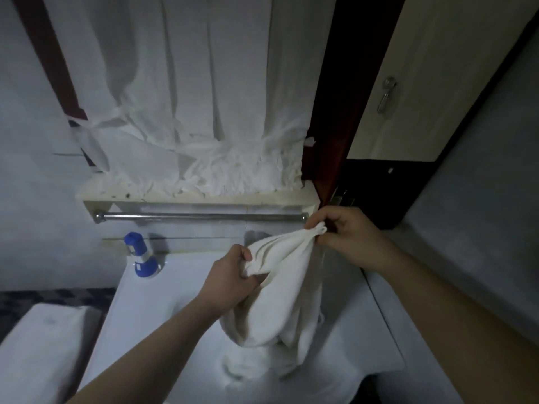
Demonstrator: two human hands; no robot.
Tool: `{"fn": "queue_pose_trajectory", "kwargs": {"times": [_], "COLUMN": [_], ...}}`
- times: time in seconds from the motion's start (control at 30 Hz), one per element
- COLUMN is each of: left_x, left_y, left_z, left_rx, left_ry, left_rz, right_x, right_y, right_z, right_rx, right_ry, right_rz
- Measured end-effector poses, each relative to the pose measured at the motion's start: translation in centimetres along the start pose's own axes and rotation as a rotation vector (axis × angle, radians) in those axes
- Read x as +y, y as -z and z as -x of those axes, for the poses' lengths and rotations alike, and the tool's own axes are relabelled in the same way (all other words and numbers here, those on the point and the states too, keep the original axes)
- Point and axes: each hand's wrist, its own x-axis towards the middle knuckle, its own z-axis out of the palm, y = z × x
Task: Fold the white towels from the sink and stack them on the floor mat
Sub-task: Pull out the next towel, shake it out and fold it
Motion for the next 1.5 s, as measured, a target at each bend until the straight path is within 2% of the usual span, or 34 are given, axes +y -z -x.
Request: {"fn": "queue_pose_trajectory", "kwargs": {"times": [0.13, 0.33, 0.47, 0.63, 0.77, 0.8, 0.87, 1.03, 1.3, 1.5], "left_x": [-2.4, -4.1, -3.6, -0.9, 1.2, 1.6, 1.9, 2.4, 3.5, 3.9], "left_y": [0.4, 2.7, 4.4, 7.2, 9.4, 9.8, 10.1, 6.7, -0.4, -1.6], "left_z": [0.1, -0.9, -1.4, -2.4, -2.5, -2.3, -2.1, 0.0, 2.4, 2.5], "left_rx": [-0.005, 0.017, 0.068, 0.021, -0.059, -0.098, -0.159, -0.318, -0.375, -0.372], "left_ry": [-0.032, 0.121, 0.068, 0.143, 0.29, 0.284, 0.216, 0.076, -0.113, -0.096], "left_rz": [-0.121, -0.3, -0.376, -0.184, 0.228, 0.264, 0.19, 0.004, 0.117, 0.166], "right_x": [1.5, 2.6, 2.5, 2.1, 2.0, 1.9, 1.3, -0.7, -2.4, -3.9], "right_y": [-0.7, -0.2, 0.2, 1.1, 1.9, 2.1, 2.3, 1.5, 1.1, 0.8], "right_z": [0.3, 0.1, -0.2, -0.2, -0.3, -0.2, -0.3, -0.7, -1.2, -1.2], "right_rx": [0.027, 0.064, 0.057, 0.064, 0.174, 0.208, 0.237, 0.158, 0.265, 0.281], "right_ry": [-0.032, -0.071, -0.095, -0.118, -0.15, -0.161, -0.155, -0.099, -0.131, -0.107], "right_rz": [0.005, 0.013, 0.082, 0.227, 0.267, 0.248, 0.198, 0.278, 0.187, 0.122]}}
